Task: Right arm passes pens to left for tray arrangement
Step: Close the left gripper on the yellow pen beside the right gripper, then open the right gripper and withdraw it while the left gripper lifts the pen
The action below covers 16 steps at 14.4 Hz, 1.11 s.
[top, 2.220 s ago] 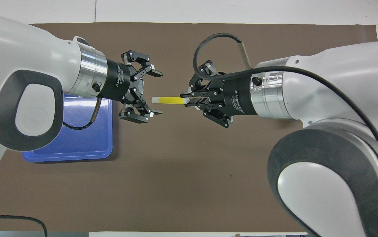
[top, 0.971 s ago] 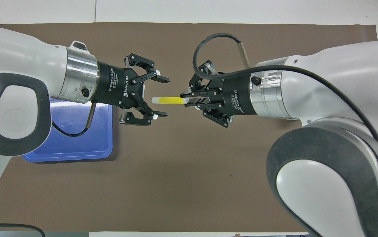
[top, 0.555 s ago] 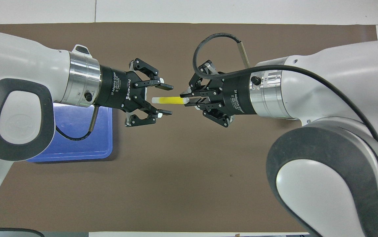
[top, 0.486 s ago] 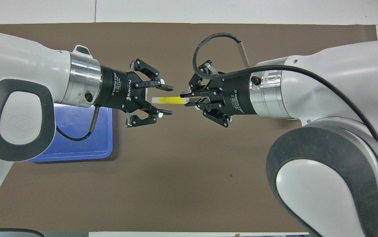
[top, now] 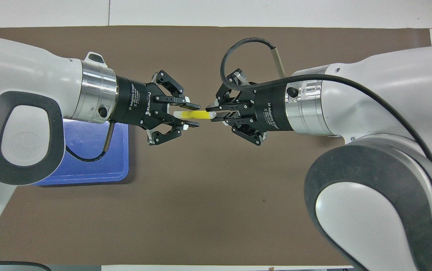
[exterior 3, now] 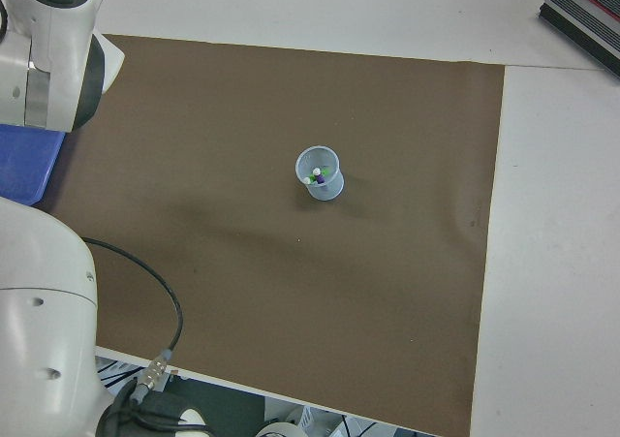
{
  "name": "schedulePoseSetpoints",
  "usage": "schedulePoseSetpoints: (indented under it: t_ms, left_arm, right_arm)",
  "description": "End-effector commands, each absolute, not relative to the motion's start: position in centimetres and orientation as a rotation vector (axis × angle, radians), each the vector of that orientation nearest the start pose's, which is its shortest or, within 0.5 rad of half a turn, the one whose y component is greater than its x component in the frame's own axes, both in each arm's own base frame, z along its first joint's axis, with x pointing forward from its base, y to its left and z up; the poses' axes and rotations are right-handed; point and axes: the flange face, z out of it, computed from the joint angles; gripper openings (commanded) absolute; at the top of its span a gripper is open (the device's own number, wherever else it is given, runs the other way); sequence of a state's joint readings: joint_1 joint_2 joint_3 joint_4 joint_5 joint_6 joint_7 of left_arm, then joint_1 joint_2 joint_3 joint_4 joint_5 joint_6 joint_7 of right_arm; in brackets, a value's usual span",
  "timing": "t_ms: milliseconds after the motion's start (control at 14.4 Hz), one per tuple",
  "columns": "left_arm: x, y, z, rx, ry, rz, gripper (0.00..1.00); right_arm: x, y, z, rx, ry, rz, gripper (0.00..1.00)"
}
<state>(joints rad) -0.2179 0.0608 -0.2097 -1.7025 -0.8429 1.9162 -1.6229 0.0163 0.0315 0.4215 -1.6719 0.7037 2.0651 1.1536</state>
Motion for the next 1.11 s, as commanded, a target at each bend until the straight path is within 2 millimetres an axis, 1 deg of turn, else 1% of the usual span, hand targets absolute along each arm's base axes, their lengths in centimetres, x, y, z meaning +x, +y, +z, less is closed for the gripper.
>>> schedulePoseSetpoints:
  t_ms: [0,486,555,624,694,902,971,1040]
  left_arm:
    - [51.8,-29.3,58.4,1.874,1.564,-0.805,0.00]
    - [51.8,-29.2,58.8,1.868,1.558,-0.793,0.00]
    - [51.8,-29.2,58.8,1.866,1.560,-0.793,0.00]
    - [51.8,-29.2,58.8,1.866,1.560,-0.793,0.00]
    - [51.8,-29.2,58.8,1.865,1.561,-0.793,0.00]
    - [51.9,-29.1,58.8,1.855,1.566,-0.790,0.00]
    - [52.1,-28.9,58.9,1.851,1.566,-0.780,0.00]
    - [52.3,-28.5,58.8,1.855,1.558,-0.768,0.00]
  right_arm:
    - [53.6,28.6,62.4,-2.113,1.099,0.302,0.00]
    - [53.6,28.6,62.1,-2.116,1.105,0.306,0.00]
    - [53.6,28.6,62.1,-2.116,1.105,0.306,0.21]
    - [53.6,28.6,62.1,-2.116,1.107,0.305,0.93]
    - [53.7,28.5,62.2,-2.123,1.106,0.295,1.00]
    - [53.9,28.2,61.9,-2.192,1.096,0.235,1.00]
    - [54.0,27.7,61.6,-2.221,1.101,0.217,1.00]
    - [53.9,27.3,61.8,-2.250,1.100,0.188,1.00]
